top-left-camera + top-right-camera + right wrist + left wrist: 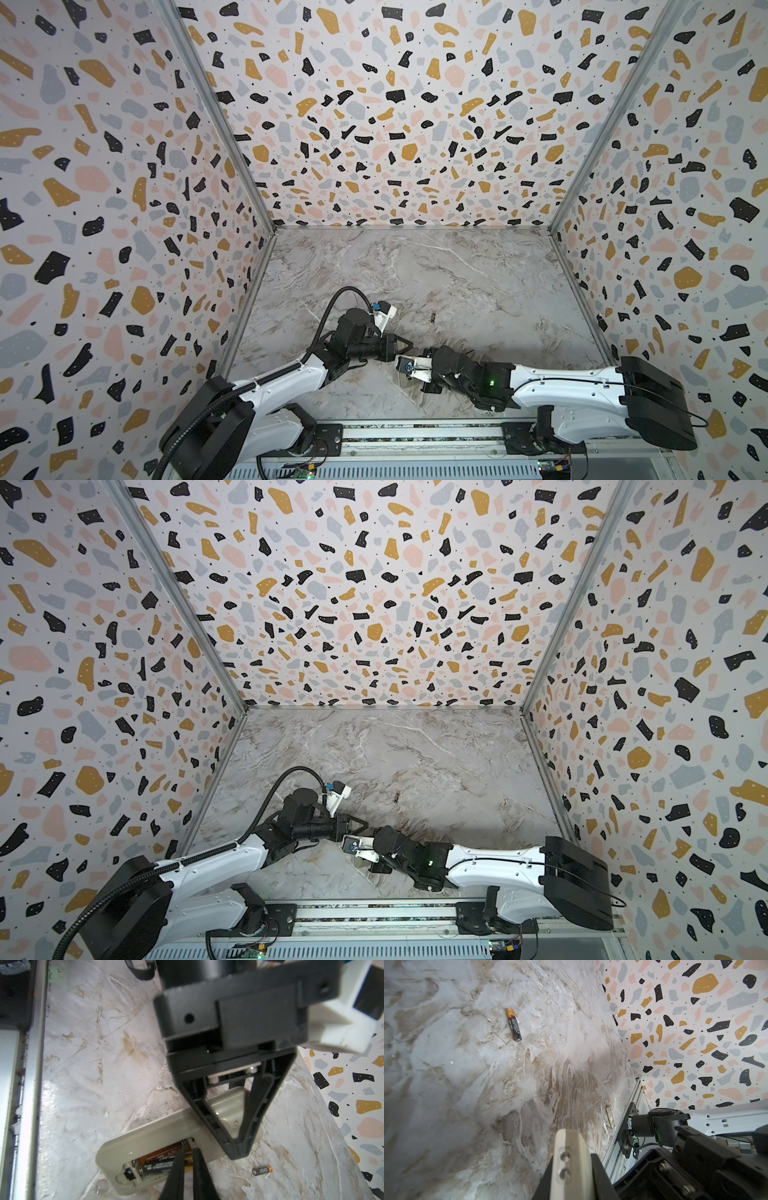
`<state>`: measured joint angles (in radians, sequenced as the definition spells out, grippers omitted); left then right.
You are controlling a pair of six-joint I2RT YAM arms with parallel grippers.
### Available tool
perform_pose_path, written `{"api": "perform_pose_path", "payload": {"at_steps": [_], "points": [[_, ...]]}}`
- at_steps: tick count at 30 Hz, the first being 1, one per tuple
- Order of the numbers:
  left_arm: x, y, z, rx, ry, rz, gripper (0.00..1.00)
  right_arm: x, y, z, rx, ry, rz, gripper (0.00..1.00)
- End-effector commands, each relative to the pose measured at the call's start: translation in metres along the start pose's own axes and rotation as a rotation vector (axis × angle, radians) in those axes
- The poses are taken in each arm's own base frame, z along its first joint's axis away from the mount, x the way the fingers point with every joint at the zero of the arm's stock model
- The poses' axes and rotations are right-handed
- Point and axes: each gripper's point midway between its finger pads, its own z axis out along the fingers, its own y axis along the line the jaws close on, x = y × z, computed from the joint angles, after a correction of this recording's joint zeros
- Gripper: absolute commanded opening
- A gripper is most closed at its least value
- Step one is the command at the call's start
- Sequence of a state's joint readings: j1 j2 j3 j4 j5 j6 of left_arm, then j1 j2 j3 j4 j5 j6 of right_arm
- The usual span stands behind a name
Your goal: Load the batteries into the remote control
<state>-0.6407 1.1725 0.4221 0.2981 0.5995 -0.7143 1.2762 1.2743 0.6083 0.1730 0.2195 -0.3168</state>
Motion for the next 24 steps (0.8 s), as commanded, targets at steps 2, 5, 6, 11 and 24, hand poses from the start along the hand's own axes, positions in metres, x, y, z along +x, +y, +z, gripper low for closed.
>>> {"api": "perform_pose_path", "payload": {"at_steps": [2,5,6,11,24], "points": [[-0.031,-0.051,-0.013,0.190,-0.101,0.096,0.00,0.043,0.021,0.004,-0.069,0.128,-0.033,0.12],[-0.031,-0.050,-0.013,0.190,-0.101,0.095,0.00,0.047,0.022,0.006,-0.070,0.141,-0.036,0.12],[-0.031,-0.050,-0.014,0.190,-0.104,0.096,0.00,0.048,0.023,0.006,-0.073,0.143,-0.040,0.12],[-0.031,-0.050,-0.014,0.191,-0.106,0.099,0.00,0.053,0.024,0.009,-0.072,0.165,-0.048,0.12],[-0.031,-0.050,-0.015,0.192,-0.104,0.098,0.00,0.038,0.013,0.002,0.017,0.140,-0.084,0.20]]}}
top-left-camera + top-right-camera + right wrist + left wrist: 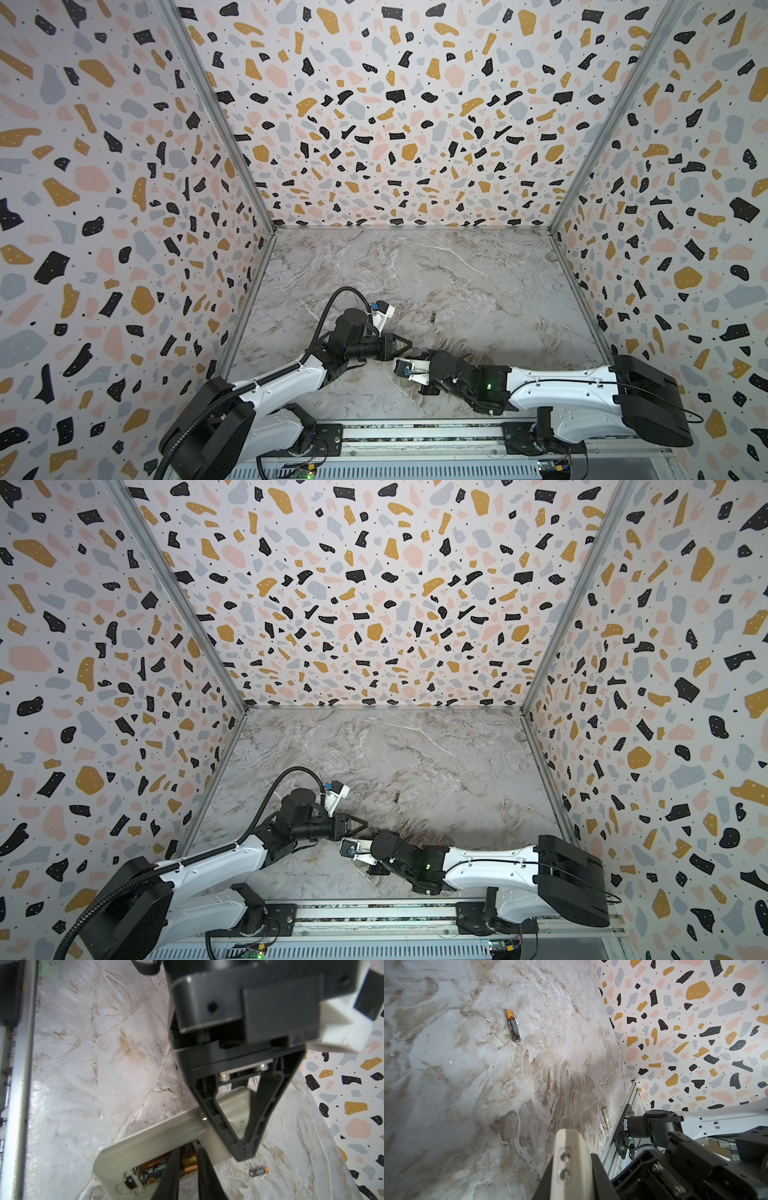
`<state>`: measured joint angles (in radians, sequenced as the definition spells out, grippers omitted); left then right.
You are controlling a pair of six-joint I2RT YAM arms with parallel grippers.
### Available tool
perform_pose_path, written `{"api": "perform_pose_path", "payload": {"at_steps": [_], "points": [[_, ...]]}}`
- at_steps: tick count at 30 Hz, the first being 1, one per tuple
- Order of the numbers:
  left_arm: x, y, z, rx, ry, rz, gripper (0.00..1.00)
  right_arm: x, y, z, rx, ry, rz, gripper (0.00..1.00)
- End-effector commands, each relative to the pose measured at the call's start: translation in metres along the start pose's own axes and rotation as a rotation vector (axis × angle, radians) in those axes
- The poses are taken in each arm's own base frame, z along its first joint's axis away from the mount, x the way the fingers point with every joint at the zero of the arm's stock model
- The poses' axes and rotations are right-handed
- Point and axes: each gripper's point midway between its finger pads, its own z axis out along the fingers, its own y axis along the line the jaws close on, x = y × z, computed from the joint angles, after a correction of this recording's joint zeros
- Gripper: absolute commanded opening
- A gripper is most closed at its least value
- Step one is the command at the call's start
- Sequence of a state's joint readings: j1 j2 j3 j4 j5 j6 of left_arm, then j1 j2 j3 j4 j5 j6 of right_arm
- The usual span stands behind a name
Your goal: Load the batteries into the remote control
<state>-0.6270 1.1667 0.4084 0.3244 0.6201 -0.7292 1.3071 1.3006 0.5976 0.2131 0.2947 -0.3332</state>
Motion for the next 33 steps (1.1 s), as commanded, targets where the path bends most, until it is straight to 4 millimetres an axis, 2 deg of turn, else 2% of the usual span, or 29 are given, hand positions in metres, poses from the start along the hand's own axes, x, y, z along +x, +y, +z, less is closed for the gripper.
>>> {"api": "perform_pose_path", "payload": {"at_steps": [1,7,17,23,28,33], "points": [[-0.030,-0.049,-0.011,0.173,-0.095,0.109,0.00,0.033,0.013,-0.003,-0.028,0.120,-0.054,0.21],[-0.028,-0.047,-0.010,0.165,-0.090,0.105,0.00,0.026,0.010,-0.007,-0.012,0.100,-0.060,0.19],[-0.029,-0.047,-0.011,0.163,-0.092,0.107,0.00,0.048,0.015,-0.007,-0.014,0.183,-0.074,0.15],[-0.029,-0.047,-0.011,0.164,-0.091,0.108,0.00,0.053,0.013,-0.006,0.006,0.209,-0.091,0.12],[-0.029,-0.047,-0.011,0.163,-0.093,0.109,0.00,0.048,0.010,-0.005,0.022,0.199,-0.087,0.11],[-0.029,-0.046,-0.011,0.159,-0.091,0.111,0.00,0.035,-0.002,-0.012,0.068,0.152,-0.047,0.12]]}}
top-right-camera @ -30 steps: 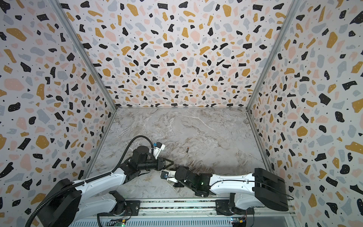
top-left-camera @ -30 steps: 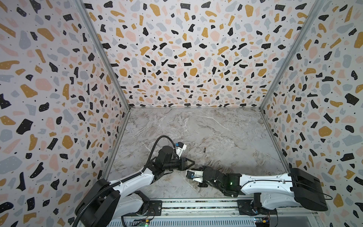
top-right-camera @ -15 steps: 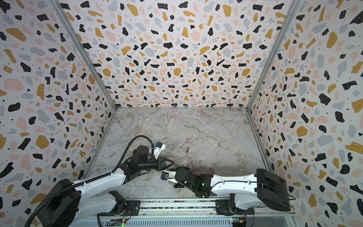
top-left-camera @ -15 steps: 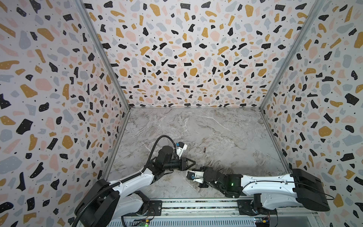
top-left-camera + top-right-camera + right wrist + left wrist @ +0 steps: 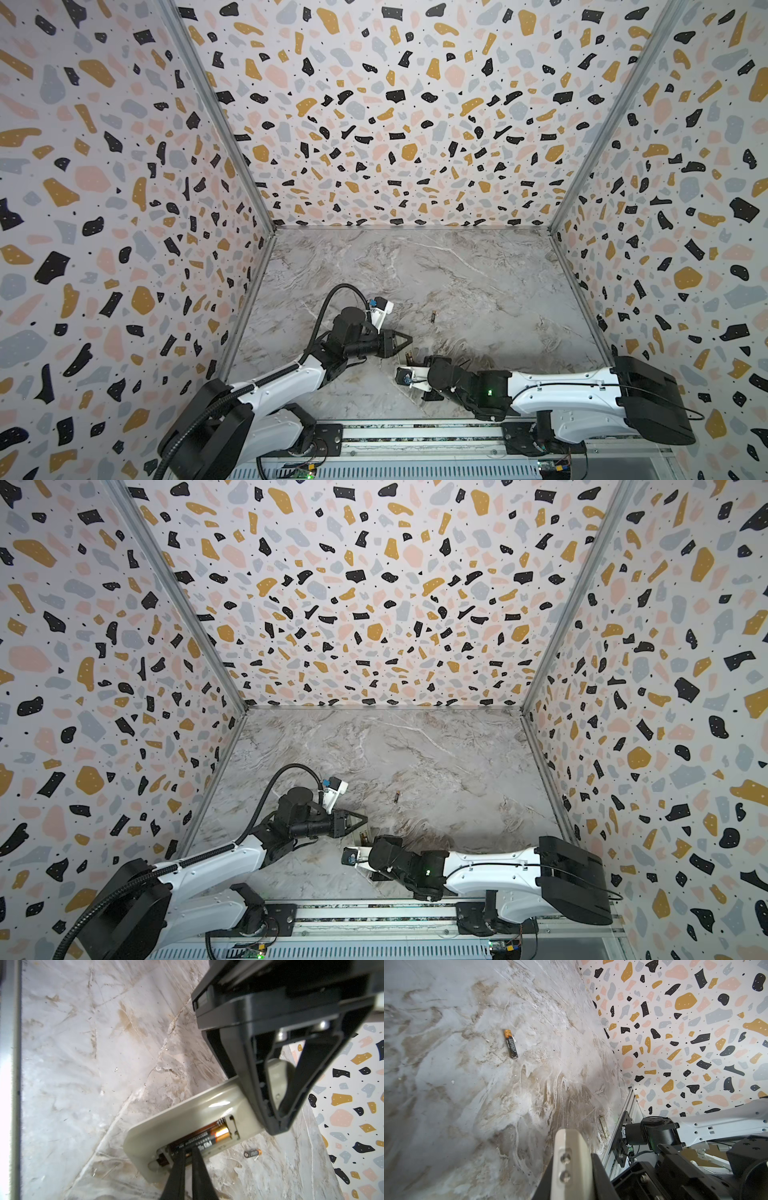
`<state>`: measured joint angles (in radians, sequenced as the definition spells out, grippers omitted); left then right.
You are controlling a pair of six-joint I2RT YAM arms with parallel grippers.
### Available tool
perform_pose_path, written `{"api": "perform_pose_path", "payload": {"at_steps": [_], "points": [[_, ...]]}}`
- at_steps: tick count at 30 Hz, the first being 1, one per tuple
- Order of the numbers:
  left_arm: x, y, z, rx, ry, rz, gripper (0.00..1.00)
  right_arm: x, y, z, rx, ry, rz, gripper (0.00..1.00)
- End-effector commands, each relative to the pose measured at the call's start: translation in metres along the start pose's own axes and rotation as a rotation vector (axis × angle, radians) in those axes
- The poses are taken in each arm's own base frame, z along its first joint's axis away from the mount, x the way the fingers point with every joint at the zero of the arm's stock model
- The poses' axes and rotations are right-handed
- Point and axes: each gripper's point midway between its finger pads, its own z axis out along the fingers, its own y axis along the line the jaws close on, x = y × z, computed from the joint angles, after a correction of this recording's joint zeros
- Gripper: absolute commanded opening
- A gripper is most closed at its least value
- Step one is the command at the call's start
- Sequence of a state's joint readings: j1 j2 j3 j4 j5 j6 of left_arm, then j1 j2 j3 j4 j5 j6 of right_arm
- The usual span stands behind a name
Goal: Load the batteries into the remote control
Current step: 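Lift the right gripper off the remote and swing it toward the loose battery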
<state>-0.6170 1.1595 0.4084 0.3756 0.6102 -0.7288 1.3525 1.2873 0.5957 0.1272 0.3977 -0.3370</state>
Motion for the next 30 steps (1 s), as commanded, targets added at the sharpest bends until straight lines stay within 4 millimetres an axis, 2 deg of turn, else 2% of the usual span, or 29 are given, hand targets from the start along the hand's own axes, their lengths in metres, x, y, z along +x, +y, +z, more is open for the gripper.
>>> {"api": "perform_pose_path", "payload": {"at_steps": [1,8,11,14,16,19,25,30], "points": [[-0.017,-0.039,-0.006,0.133,-0.040,0.079,0.00,0.016,-0.008,-0.007,0.035,0.051,0.025,0.13],[-0.017,-0.023,-0.006,0.064,-0.055,0.070,0.00,-0.011,-0.041,-0.048,0.094,-0.121,0.210,0.32],[-0.020,-0.014,-0.007,0.035,-0.072,0.054,0.00,-0.004,-0.067,-0.060,0.148,-0.128,0.314,0.40],[-0.023,-0.007,-0.008,0.012,-0.087,0.045,0.00,0.016,-0.101,-0.060,0.217,-0.057,0.434,0.45],[-0.026,-0.002,-0.008,-0.014,-0.099,0.040,0.00,0.038,-0.128,-0.056,0.265,0.026,0.563,0.50],[-0.029,0.007,-0.011,-0.057,-0.114,0.040,0.00,0.060,-0.150,-0.046,0.300,0.119,0.707,0.55],[-0.031,0.016,-0.015,-0.078,-0.132,0.032,0.00,0.076,-0.159,-0.012,0.279,0.220,0.799,0.66],[-0.031,0.017,-0.015,-0.078,-0.129,0.037,0.00,0.094,-0.161,0.021,0.204,0.317,0.774,0.66]]}}
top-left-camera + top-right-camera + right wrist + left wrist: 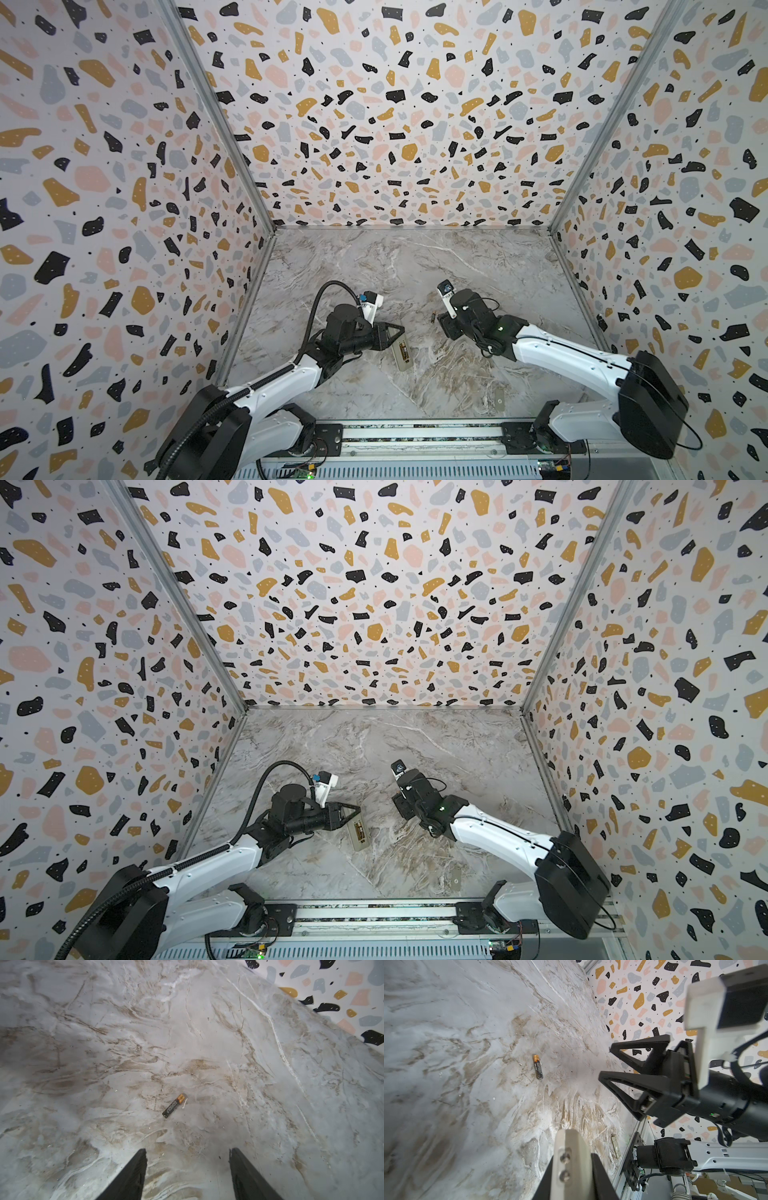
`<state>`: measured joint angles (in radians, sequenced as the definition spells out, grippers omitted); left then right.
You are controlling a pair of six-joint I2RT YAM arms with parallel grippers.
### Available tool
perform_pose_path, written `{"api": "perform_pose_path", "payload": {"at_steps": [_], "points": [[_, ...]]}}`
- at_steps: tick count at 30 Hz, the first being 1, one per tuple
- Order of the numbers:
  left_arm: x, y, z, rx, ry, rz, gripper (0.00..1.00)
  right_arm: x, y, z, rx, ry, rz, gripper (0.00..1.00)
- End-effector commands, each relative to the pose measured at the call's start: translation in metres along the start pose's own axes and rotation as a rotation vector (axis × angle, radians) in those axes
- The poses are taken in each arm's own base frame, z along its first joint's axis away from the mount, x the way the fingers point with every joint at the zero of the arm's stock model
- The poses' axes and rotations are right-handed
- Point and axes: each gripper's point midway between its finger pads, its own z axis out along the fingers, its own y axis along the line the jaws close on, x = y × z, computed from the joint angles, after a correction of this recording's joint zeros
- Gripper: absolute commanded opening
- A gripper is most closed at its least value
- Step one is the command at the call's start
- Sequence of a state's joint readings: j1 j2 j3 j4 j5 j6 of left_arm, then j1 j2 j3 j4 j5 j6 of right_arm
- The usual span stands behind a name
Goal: Load the batteries into the remote control
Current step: 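Lift the right gripper off the remote and swing it toward the loose battery, then lower the open right gripper over the loose battery and close on it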
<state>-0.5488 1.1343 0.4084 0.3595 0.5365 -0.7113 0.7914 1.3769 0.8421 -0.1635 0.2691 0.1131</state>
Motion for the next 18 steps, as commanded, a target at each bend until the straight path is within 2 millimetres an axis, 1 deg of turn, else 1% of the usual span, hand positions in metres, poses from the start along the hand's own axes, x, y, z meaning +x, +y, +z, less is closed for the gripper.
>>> {"api": "perform_pose_path", "payload": {"at_steps": [1,4,6,11,14,16,18], "points": [[-0.007,-0.003,-0.002,0.012,-0.026,0.040,0.00,-0.002,-0.006,0.012,-0.037,0.061,0.013,0.65],[-0.006,-0.002,-0.002,0.011,-0.027,0.041,0.00,-0.001,-0.020,0.027,-0.049,0.115,0.060,0.63],[-0.006,-0.002,-0.002,0.011,-0.031,0.043,0.00,-0.004,-0.021,0.033,-0.063,0.117,0.075,0.62],[-0.006,-0.001,-0.001,0.012,-0.031,0.040,0.00,-0.010,-0.010,0.049,-0.110,0.105,0.047,0.61],[-0.005,-0.002,-0.001,0.016,-0.028,0.039,0.00,-0.013,0.004,0.056,-0.167,0.090,-0.063,0.60],[-0.005,-0.002,-0.001,0.018,-0.029,0.039,0.00,-0.014,0.014,0.057,-0.229,0.070,-0.167,0.60],[-0.005,-0.001,-0.002,0.018,-0.032,0.035,0.00,-0.013,0.017,0.057,-0.257,0.051,-0.244,0.60]]}}
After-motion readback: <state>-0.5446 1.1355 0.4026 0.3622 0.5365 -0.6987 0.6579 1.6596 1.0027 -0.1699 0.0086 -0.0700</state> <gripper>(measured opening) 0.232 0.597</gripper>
